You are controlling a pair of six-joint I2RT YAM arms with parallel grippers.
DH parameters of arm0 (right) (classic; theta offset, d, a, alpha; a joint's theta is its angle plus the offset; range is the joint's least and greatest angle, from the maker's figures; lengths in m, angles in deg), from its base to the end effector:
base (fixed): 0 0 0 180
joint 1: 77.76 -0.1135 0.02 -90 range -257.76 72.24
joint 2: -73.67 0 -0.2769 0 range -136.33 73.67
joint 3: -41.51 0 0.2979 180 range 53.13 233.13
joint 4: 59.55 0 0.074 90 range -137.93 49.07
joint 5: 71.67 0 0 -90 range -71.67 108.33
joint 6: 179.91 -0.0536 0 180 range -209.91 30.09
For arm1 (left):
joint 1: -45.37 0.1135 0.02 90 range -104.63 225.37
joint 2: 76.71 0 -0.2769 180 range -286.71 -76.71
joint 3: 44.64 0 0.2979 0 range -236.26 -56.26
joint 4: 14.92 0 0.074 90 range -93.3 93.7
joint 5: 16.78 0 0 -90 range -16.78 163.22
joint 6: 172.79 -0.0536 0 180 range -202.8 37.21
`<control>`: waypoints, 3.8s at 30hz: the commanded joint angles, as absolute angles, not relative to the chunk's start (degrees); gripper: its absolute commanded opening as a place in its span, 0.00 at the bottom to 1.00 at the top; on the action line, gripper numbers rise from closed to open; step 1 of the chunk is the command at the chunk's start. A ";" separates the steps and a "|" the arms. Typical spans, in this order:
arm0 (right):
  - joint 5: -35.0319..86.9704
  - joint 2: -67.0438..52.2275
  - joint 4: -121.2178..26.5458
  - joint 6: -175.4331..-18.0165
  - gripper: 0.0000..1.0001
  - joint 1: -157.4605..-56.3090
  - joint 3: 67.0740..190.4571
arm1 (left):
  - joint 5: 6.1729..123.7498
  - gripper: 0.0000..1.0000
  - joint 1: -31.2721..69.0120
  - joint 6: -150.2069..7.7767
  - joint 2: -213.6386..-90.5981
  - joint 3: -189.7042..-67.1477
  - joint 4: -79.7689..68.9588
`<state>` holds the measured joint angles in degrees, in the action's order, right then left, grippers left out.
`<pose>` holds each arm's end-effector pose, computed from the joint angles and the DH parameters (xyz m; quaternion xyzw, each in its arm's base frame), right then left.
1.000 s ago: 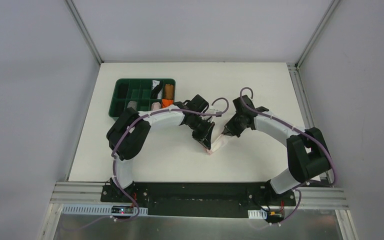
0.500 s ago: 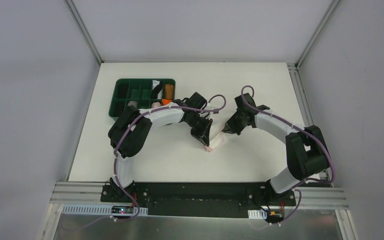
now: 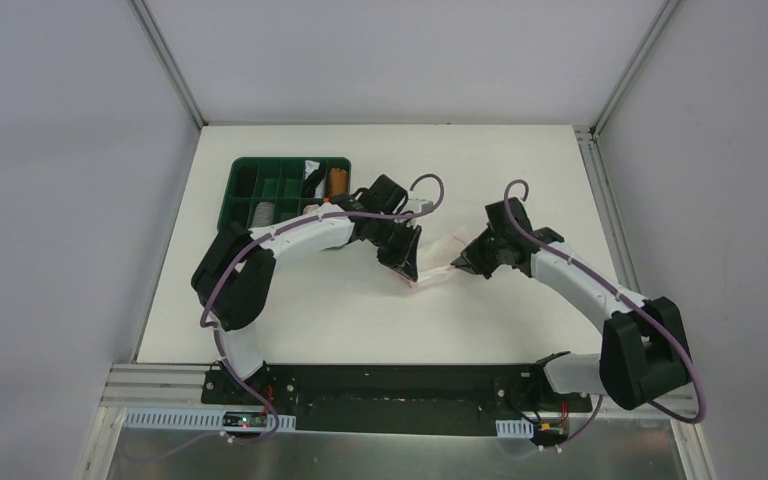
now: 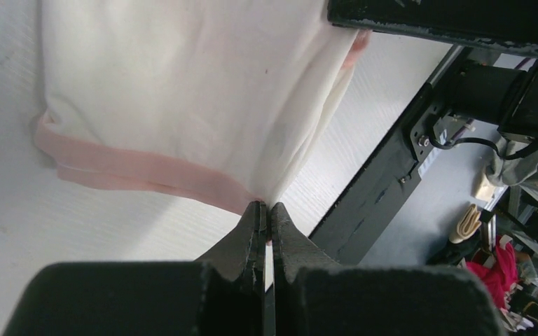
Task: Roll the underwear
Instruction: Fold the underwear at the center of the board.
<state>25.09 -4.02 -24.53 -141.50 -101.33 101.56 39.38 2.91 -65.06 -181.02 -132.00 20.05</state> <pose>0.2926 0.1346 0.1926 0.2106 0.9222 0.2392 0.2192 0.3093 -0.3234 0.2017 0.2864 0.8631 -0.3945 0.1321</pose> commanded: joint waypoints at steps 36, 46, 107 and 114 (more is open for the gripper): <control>21.75 -5.10 -27.96 -139.11 0.00 -105.95 100.96 | 37.41 0.00 -0.50 -53.17 -178.19 -117.00 8.04; 22.62 -9.57 -28.30 -137.42 0.00 -105.97 104.64 | 40.31 0.00 1.48 -54.87 -178.74 -114.90 8.04; 29.92 -29.33 -28.36 -135.79 0.00 -107.24 123.14 | 49.41 0.00 14.44 -48.20 -193.46 -139.38 19.38; 30.12 -30.78 -28.55 -136.17 0.00 -107.72 124.62 | 44.80 0.00 14.00 -47.68 -194.52 -140.29 17.53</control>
<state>29.60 -30.18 -28.21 -136.35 -107.19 121.88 48.67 14.58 -48.82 -194.62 -137.86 18.35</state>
